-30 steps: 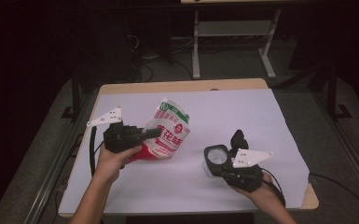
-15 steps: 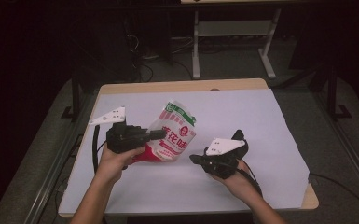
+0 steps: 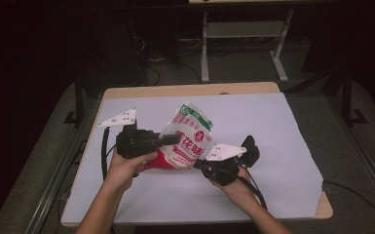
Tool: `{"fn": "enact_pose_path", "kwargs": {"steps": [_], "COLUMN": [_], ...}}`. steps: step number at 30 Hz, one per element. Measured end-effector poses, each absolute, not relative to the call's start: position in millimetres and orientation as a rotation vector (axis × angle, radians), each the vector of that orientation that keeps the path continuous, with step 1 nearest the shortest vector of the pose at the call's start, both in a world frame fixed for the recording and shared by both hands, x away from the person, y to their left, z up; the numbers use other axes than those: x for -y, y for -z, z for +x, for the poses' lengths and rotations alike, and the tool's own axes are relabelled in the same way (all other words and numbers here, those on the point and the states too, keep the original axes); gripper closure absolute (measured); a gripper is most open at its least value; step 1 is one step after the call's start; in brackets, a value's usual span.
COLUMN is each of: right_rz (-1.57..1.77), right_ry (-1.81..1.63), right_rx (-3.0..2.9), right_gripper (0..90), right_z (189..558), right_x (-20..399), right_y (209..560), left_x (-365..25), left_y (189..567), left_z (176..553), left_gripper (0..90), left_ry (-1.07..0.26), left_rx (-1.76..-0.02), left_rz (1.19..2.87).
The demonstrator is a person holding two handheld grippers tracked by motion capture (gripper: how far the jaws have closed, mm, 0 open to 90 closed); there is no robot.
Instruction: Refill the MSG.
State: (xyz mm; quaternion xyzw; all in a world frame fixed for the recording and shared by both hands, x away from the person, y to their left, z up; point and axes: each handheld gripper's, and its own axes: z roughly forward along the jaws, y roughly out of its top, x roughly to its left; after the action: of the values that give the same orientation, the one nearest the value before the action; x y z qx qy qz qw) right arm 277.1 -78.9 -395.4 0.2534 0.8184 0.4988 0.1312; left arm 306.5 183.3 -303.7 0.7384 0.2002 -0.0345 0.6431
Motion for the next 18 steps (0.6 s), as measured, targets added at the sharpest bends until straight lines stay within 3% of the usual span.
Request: {"fn": "enact_pose_path", "kwargs": {"steps": [18], "right_rz": [0.708], "right_ry": [-1.391], "right_rx": [-2.328], "right_gripper": [90.0], "right_z": [264.6], "right_x": [63.5], "right_y": [404.7], "left_x": [-175.1], "left_y": [303.6], "left_z": [315.0], "left_gripper": [90.0], "left_ry": [0.102], "left_rx": [-0.495], "left_rz": [1.707]}}
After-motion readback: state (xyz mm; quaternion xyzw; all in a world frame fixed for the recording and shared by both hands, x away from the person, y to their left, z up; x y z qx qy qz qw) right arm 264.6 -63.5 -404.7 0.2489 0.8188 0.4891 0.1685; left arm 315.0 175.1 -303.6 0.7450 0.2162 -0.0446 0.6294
